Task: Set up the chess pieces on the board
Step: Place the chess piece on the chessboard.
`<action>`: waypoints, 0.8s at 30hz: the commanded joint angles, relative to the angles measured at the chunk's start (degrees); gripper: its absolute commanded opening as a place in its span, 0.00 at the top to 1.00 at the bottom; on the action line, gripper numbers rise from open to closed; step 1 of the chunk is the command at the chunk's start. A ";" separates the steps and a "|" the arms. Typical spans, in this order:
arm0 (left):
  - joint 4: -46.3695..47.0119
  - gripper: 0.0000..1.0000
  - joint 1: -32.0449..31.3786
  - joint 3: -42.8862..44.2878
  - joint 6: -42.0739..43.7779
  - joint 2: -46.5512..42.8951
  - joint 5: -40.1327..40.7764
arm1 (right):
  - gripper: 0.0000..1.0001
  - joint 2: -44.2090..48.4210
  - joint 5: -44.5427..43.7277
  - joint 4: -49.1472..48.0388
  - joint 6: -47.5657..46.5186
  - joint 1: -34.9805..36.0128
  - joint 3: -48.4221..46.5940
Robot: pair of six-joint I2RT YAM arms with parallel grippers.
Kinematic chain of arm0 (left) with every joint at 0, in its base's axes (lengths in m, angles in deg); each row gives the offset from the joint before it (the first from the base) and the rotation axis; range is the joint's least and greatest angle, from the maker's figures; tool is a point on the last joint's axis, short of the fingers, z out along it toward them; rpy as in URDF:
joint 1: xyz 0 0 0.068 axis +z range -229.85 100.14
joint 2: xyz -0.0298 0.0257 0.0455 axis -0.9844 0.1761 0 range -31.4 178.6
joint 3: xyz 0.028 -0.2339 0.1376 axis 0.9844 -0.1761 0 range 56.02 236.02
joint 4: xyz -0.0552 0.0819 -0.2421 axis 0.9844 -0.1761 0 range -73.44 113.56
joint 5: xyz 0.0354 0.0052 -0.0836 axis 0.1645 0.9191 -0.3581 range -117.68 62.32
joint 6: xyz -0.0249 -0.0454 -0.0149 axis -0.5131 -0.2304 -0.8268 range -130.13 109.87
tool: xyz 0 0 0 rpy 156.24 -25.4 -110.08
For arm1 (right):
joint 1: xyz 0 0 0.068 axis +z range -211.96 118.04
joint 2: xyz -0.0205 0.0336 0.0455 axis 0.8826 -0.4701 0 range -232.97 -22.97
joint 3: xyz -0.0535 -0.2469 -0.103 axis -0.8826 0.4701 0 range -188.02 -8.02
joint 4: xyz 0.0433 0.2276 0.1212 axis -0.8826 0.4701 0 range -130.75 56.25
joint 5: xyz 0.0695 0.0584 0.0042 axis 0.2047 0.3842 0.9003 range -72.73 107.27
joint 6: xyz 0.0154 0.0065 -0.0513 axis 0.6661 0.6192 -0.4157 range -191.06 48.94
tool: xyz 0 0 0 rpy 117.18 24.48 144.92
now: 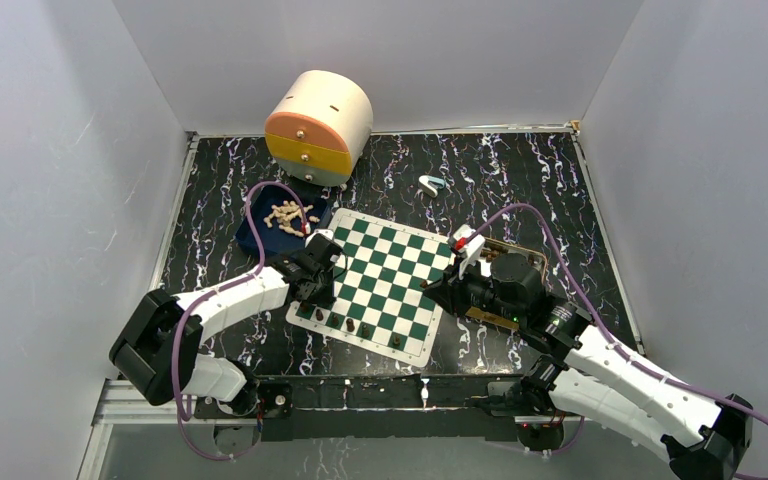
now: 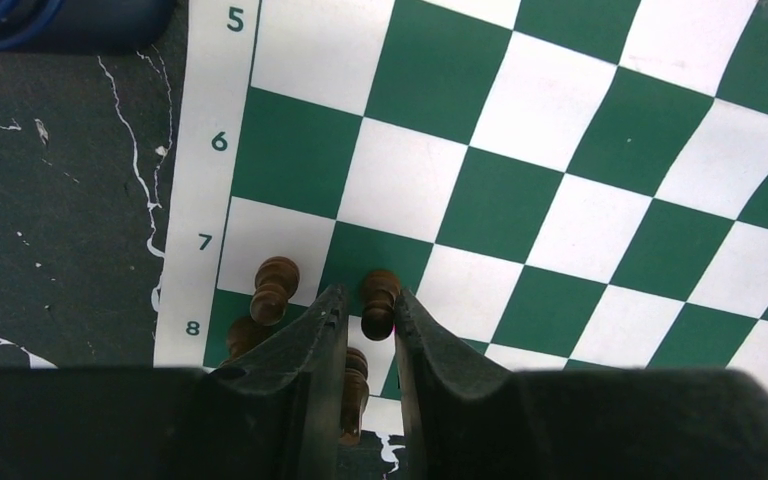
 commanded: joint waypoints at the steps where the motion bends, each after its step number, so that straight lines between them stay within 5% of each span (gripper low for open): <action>1: -2.95 0.77 -0.29 3.02 -0.26 -1.99 1.55 | 0.84 0.50 0.86 -1.29 1.04 0.26 -0.32; 9: -4.82 0.67 -0.31 9.15 -2.73 -9.19 -3.64 | 0.84 -3.06 4.23 -3.92 0.66 0.20 -0.90; 19: 12.36 0.50 -0.31 10.35 -5.58 -12.52 -34.25 | 0.83 -8.72 12.99 -8.62 -0.15 0.27 -3.91; 24: 17.81 0.45 -0.31 9.93 -10.23 -10.97 -43.45 | 0.83 -9.25 18.65 -13.52 -0.17 0.24 -3.92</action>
